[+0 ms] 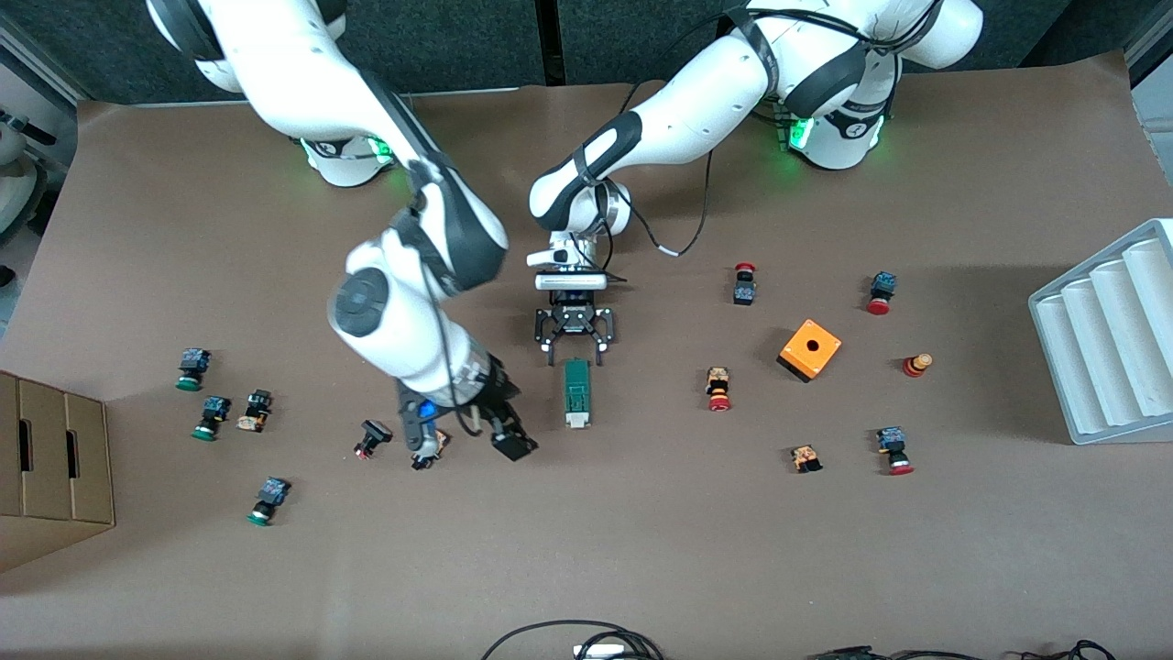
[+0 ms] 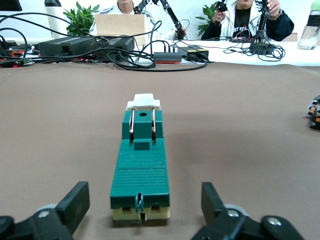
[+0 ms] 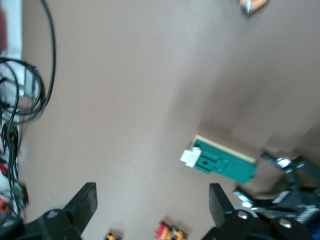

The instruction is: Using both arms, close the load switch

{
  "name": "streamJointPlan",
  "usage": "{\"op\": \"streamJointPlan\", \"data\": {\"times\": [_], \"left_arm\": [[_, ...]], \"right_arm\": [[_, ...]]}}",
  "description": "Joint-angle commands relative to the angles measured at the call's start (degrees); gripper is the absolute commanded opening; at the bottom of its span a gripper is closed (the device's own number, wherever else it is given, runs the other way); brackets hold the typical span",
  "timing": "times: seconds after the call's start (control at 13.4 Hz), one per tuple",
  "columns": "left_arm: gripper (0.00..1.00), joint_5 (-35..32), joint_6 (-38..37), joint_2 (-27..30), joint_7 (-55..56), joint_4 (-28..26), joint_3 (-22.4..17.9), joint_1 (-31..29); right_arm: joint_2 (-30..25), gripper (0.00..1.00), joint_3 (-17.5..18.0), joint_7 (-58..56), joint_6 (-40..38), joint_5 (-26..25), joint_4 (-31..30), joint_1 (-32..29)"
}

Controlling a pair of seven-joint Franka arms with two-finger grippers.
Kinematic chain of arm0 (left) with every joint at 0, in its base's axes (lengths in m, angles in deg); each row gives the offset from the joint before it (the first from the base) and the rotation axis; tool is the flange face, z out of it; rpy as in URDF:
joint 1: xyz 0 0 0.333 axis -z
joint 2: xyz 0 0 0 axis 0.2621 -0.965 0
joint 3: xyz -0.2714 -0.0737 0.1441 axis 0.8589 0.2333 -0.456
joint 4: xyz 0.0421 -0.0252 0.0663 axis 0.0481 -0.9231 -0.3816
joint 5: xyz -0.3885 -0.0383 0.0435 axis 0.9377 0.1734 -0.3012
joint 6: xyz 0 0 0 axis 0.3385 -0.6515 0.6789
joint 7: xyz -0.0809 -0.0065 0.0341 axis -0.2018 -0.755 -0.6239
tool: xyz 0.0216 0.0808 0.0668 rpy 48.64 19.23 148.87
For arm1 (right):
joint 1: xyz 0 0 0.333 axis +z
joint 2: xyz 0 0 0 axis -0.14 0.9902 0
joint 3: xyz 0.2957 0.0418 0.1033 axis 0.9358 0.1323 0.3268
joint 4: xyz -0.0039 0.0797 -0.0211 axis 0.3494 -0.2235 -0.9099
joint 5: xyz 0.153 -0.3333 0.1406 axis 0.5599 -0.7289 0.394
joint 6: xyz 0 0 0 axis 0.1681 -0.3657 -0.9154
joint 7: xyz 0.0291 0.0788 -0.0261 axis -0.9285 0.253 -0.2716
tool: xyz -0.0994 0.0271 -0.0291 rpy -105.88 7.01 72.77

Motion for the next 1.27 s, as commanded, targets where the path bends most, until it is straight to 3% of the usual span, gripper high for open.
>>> {"op": "streamJointPlan", "data": {"times": [0.0,0.3,0.6,0.82,1.04,1.19], "left_arm": [[1.0,1.92,0.36,0.91,-3.09,0.8,0.0,0.17],[1.0,8.34,0.54,2.4,-11.52,0.8,1.4,0.09],[1.0,15.44,4.23,5.04,-22.23,0.45,1.41,0.08],[1.0,23.71,6.24,7.67,-33.13,0.28,1.41,0.08],[1.0,33.63,7.4,10.93,-46.38,-0.34,1.41,0.08],[1.0,40.23,7.31,13.21,-56.05,-0.43,1.41,0.08]], "right_arm": [[-9.33,1.0,0.63,-12.15,-9.35,-1.32,-5.5,-3.71],[-21.2,1.0,0.81,-33.84,-18.33,-4.91,-12.0,-10.47],[-26.23,1.0,0.81,-56.09,-27.74,-8.51,-12.45,-19.44],[-30.26,1.0,0.81,-68.93,-30.14,-14.92,-14.63,-22.7],[-33.09,1.0,0.63,-74.24,-30.22,-21.51,-17.2,-23.06],[-32.39,1.0,0.63,-74.77,-30.22,-22.5,-16.59,-22.89]]}}
